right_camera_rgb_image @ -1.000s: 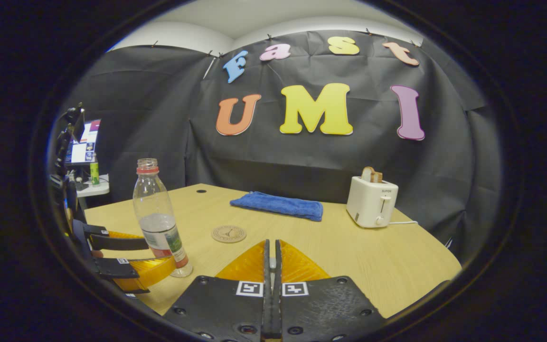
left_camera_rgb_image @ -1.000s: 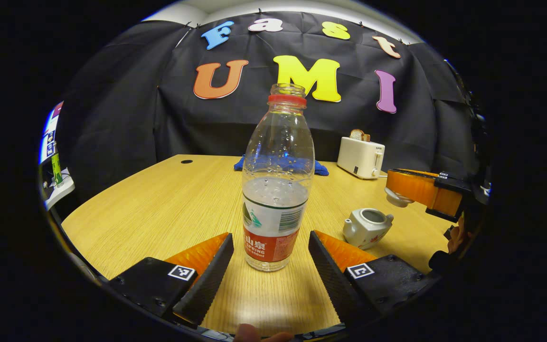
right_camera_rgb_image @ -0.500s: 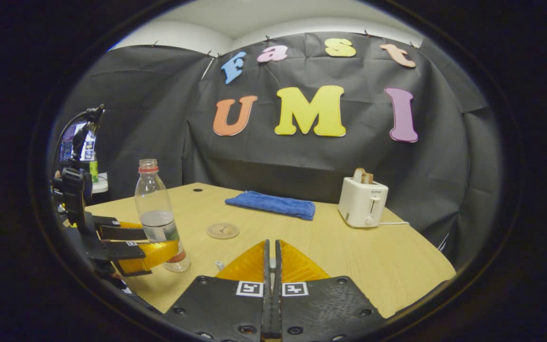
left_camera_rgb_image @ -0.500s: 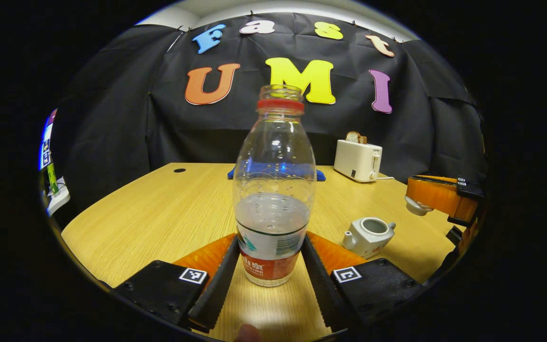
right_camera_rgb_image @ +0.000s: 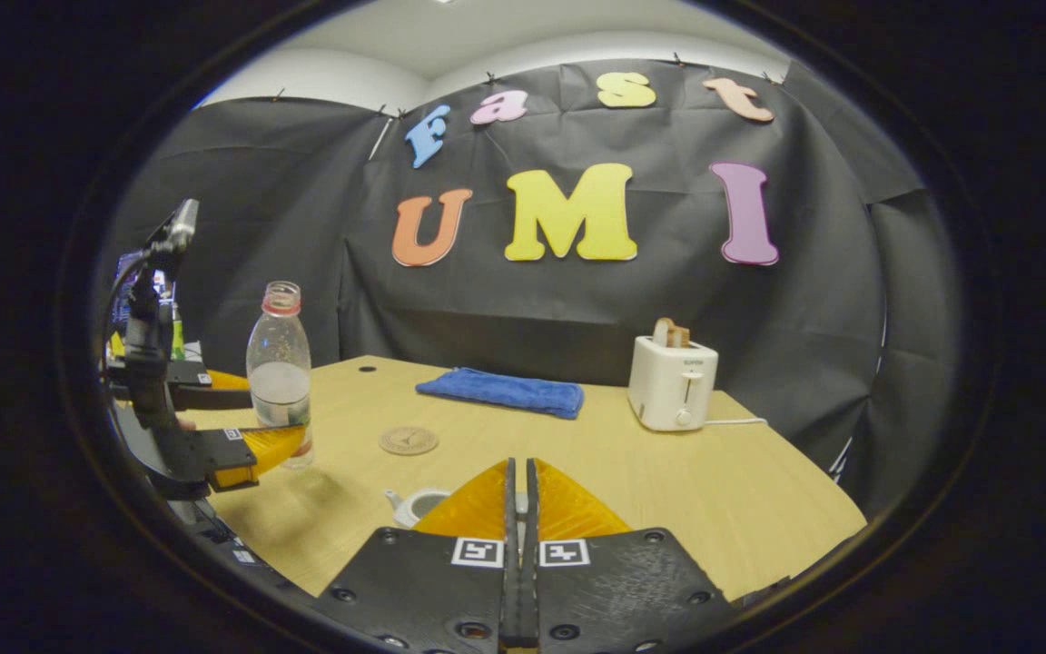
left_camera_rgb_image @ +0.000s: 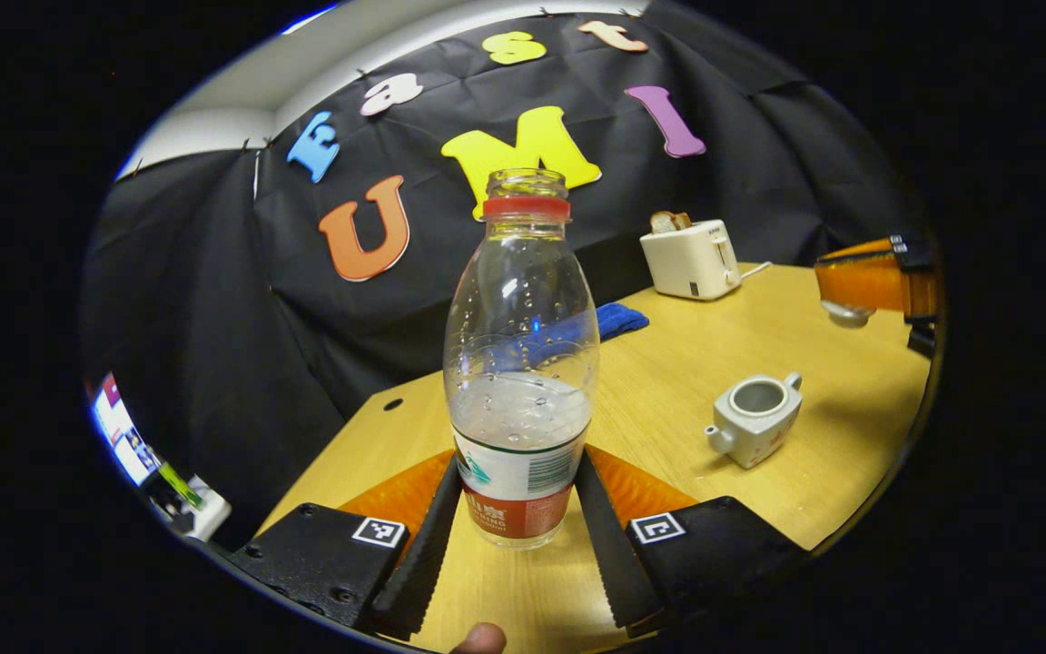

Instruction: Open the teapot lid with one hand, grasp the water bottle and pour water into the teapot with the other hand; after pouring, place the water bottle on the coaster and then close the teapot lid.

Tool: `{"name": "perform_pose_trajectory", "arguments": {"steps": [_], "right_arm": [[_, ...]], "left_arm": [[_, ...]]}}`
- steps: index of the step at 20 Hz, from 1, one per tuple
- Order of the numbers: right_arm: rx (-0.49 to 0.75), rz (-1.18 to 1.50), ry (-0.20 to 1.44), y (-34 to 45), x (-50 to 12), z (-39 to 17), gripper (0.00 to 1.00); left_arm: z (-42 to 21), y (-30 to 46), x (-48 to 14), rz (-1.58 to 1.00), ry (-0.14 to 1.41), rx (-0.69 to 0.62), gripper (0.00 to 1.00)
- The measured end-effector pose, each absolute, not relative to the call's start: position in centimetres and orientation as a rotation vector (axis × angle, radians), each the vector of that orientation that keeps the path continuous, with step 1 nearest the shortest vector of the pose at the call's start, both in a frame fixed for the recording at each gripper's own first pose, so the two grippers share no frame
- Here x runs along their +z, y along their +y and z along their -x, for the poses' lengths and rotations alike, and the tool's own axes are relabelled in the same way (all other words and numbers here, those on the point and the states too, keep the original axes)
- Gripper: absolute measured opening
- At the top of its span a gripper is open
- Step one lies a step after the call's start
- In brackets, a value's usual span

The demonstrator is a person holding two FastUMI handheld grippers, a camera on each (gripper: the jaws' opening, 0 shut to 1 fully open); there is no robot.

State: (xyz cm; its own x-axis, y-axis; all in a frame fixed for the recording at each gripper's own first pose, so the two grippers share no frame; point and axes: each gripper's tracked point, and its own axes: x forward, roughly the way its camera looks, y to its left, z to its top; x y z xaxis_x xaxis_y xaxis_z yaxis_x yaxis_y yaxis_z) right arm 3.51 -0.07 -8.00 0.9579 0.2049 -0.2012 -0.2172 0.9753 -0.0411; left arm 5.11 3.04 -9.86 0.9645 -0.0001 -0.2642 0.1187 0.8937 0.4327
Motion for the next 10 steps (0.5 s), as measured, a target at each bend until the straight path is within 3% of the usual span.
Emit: {"name": "perform_pose_trajectory", "arguments": {"steps": [10], "right_arm": [[0.154, 0.054, 0.195, -5.5, -8.1, -1.9, 0.0]], "left_arm": [[-6.0, 3.2, -11.2, -1.071, 0.293, -0.125, 0.74]]}}
